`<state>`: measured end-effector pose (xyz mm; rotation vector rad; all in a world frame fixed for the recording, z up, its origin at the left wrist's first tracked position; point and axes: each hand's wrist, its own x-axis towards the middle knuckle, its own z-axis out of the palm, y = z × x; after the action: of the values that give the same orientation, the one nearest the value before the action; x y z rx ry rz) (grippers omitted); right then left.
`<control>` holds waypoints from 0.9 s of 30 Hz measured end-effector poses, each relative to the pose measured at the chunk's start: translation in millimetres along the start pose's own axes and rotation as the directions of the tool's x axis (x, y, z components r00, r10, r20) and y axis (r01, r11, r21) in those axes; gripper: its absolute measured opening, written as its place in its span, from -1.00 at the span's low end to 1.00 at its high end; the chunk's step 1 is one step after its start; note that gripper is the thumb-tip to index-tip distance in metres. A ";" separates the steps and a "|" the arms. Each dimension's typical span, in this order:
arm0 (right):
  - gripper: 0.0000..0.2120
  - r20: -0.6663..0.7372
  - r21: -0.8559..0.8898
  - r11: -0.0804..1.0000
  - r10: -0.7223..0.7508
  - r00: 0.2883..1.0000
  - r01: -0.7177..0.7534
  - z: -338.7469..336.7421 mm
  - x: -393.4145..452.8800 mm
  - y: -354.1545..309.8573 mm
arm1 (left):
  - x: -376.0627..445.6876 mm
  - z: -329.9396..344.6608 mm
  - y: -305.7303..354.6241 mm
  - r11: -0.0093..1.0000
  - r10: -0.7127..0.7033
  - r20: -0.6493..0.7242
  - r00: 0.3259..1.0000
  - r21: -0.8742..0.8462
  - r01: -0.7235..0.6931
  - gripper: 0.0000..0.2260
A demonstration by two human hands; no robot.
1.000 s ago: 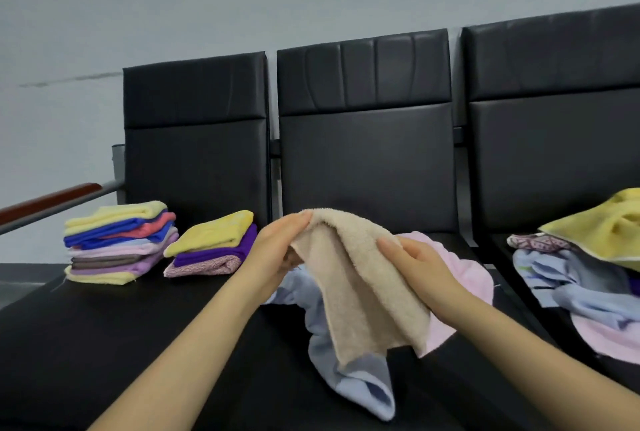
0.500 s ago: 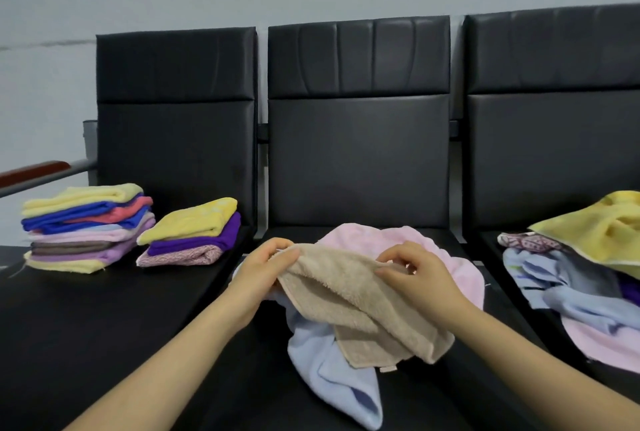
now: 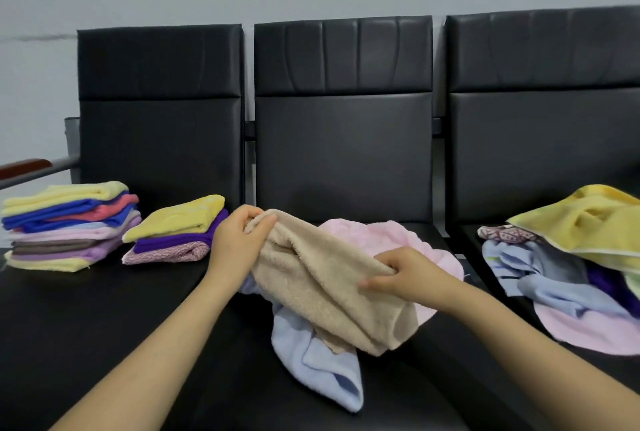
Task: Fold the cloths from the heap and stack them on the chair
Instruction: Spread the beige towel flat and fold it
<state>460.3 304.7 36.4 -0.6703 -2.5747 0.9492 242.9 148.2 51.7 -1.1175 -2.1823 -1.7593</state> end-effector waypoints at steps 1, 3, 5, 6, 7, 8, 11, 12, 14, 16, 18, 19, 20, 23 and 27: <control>-0.53 0.003 0.040 0.999 0.021 1.000 -0.021 -3.5 -2.3 2.4 | 1.8 -4.0 -0.8 0.999 -0.035 -0.014 0.999 0.001 0.035 -0.85; -0.68 -0.076 0.195 0.979 0.067 0.995 -0.051 -11.6 -8.1 6.5 | 1.5 -14.1 -0.9 0.997 -0.083 0.024 0.996 0.005 0.083 -0.80; -0.72 -0.092 0.514 0.857 0.099 0.991 -0.038 -17.1 -9.2 9.6 | -0.9 -23.0 -2.3 0.995 -0.096 0.147 0.984 0.010 0.096 -0.81; -0.70 -0.091 0.655 0.755 0.113 0.989 -0.026 -19.0 -9.2 11.0 | -2.7 -26.5 -3.8 0.995 -0.096 0.221 0.971 0.017 0.095 -0.82; -0.69 -0.097 0.744 0.668 0.132 0.986 -0.017 -20.6 -10.0 10.7 | -4.5 -30.1 -3.4 0.996 -0.094 0.286 0.953 0.022 0.092 -0.85; -0.69 -0.100 0.791 0.611 0.158 0.982 -0.018 -21.6 -10.6 10.2 | -5.4 -32.9 -5.1 0.995 -0.097 0.338 0.936 0.020 0.096 -0.87; -0.70 -0.112 0.852 0.524 0.219 0.969 -0.020 -23.8 -14.2 3.9 | -9.0 -43.4 -1.2 0.983 -0.112 0.426 0.898 -0.083 0.162 -0.86; -0.70 -0.125 0.853 0.522 0.234 0.964 -0.016 -23.6 -16.2 2.1 | -9.8 -45.4 -0.4 0.975 -0.118 0.440 0.890 -0.119 0.188 -0.85; -0.69 -0.152 0.842 0.539 0.269 0.951 -0.018 -23.3 -21.7 -1.4 | -11.9 -48.3 2.3 0.979 -0.127 0.445 0.886 -0.085 0.183 -0.86; -0.68 -0.170 0.839 0.545 0.280 0.945 -0.010 -25.2 -32.8 -6.9 | -16.9 -50.0 8.7 0.990 -0.132 0.441 0.888 0.097 0.099 -0.83; -0.69 -0.185 0.852 0.524 0.268 0.945 0.018 -31.2 -45.7 -16.5 | -23.6 -51.5 18.3 0.986 -0.130 0.397 0.908 0.144 0.078 -0.70; -0.69 -0.185 0.864 0.503 0.262 0.947 0.030 -35.5 -51.8 -22.3 | -26.0 -54.0 25.1 0.991 -0.134 0.357 0.924 0.061 0.120 -0.69; -0.69 -0.183 0.879 0.474 0.256 0.949 0.041 -40.5 -57.6 -29.5 | -28.6 -57.0 34.7 0.975 -0.147 0.301 0.942 -0.114 0.189 -0.73; -0.71 -0.113 0.939 0.342 0.269 0.957 0.015 -54.0 -73.1 -47.1 | -35.0 -66.6 69.1 0.717 -0.218 0.298 0.929 -0.598 0.359 -0.76; -0.82 -0.071 0.965 0.263 0.286 0.955 -0.007 -65.3 -75.5 -57.8 | -37.2 -68.1 93.4 0.584 -0.270 0.376 0.886 -0.667 0.462 -0.72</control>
<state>534.0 260.4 113.2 -0.5527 -1.2198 2.0529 303.0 75.4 128.0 -1.0627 -1.9072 -3.0532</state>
